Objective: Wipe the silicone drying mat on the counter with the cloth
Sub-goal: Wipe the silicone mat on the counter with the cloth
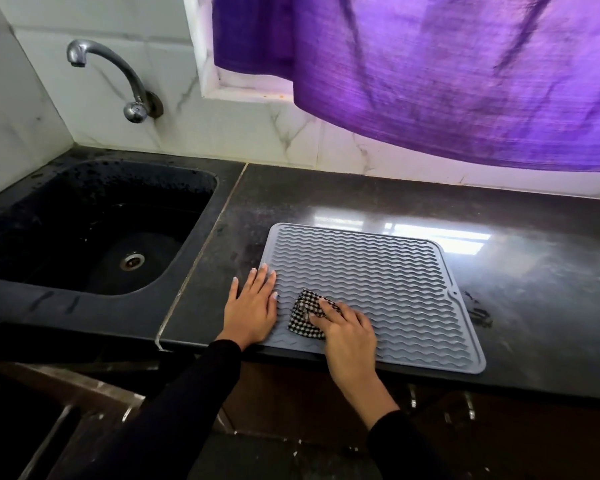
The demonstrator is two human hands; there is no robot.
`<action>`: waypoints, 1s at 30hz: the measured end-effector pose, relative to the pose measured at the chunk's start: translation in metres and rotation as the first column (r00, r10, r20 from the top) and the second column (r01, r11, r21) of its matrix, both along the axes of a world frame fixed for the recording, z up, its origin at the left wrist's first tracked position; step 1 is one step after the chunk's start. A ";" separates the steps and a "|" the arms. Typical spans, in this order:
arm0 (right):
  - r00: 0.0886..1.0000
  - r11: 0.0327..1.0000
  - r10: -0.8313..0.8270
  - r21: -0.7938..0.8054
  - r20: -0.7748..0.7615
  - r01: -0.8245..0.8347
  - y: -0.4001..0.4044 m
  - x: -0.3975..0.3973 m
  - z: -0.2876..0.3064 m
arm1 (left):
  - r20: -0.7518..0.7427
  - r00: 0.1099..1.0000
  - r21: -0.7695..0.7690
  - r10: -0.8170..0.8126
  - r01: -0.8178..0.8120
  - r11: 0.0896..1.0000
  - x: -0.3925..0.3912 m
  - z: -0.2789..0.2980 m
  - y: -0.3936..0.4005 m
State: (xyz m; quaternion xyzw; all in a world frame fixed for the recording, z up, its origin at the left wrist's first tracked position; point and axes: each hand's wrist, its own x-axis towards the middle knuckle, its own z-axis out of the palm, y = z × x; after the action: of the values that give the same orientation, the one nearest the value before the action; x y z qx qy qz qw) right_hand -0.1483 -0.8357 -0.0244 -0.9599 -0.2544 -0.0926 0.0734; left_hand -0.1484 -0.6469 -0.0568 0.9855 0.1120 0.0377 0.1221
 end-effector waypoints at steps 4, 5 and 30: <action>0.998 0.998 -0.063 -0.026 0.021 0.063 -0.023 0.009 0.007 | 0.010 1.000 -0.008 0.004 -0.004 1.000 0.000 0.001 0.000; 0.996 0.996 -0.085 -0.039 0.020 0.085 -0.026 0.010 0.010 | 0.008 1.000 -0.007 0.004 -0.004 1.000 0.000 0.001 0.000; 0.989 0.997 -0.073 0.012 -0.132 0.075 -0.018 0.001 0.014 | 0.108 0.994 -0.061 0.002 0.005 0.998 0.000 -0.005 0.004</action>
State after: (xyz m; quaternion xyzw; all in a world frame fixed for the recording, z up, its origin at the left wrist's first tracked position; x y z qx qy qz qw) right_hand -0.1475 -0.8536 -0.0106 -0.9720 -0.2124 -0.0342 0.0944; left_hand -0.1481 -0.6425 -0.0623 0.9778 0.1055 0.0875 0.1584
